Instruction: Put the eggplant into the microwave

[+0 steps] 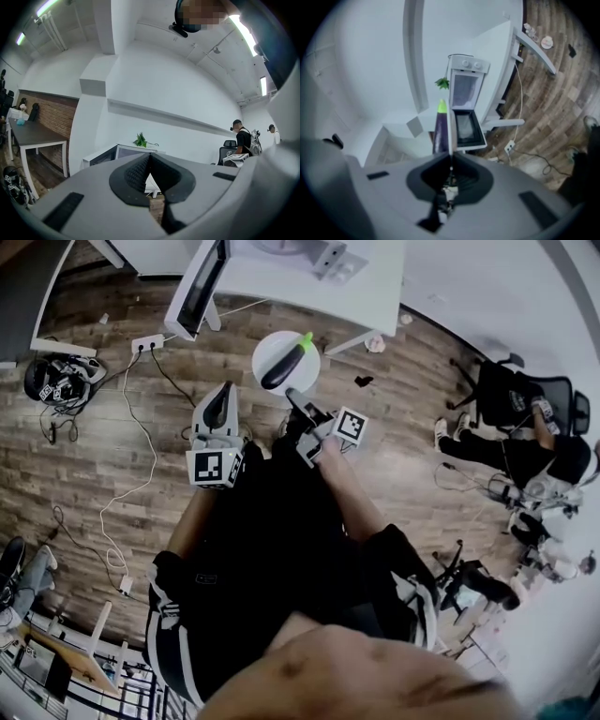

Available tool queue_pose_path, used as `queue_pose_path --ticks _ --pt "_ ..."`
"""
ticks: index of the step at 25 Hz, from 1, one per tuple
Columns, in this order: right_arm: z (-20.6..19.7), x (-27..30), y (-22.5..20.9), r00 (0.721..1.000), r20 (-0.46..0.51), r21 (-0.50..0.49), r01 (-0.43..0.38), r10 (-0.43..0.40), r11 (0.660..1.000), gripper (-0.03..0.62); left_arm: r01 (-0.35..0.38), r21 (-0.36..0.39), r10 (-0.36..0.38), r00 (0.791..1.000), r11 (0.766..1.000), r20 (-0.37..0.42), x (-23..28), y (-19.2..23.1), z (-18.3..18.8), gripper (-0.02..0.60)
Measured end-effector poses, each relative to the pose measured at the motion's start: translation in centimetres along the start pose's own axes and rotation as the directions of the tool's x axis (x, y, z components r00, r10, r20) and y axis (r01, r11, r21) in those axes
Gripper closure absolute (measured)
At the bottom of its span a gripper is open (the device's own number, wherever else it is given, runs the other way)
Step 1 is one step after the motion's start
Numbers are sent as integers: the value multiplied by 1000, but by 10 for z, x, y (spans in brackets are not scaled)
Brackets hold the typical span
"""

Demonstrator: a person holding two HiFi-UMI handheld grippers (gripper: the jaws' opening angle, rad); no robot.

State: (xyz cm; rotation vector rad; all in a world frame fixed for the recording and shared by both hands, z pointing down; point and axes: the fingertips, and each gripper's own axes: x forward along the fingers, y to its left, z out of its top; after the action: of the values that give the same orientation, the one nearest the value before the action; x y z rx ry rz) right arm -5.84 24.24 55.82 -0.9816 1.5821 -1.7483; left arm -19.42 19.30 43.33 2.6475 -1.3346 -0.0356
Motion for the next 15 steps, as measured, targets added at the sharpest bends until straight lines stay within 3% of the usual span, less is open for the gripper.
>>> queue_pose_path --ticks 5,15 --pt "-3 5 2 1000 14 -6 2 -1 1000 556 24 6 -24 1000 1000 8 -5 1 6 549" --pt "-5 37 -3 1000 -23 2 13 -13 1000 556 -20 -17 20 1000 1000 14 0 23 8 549"
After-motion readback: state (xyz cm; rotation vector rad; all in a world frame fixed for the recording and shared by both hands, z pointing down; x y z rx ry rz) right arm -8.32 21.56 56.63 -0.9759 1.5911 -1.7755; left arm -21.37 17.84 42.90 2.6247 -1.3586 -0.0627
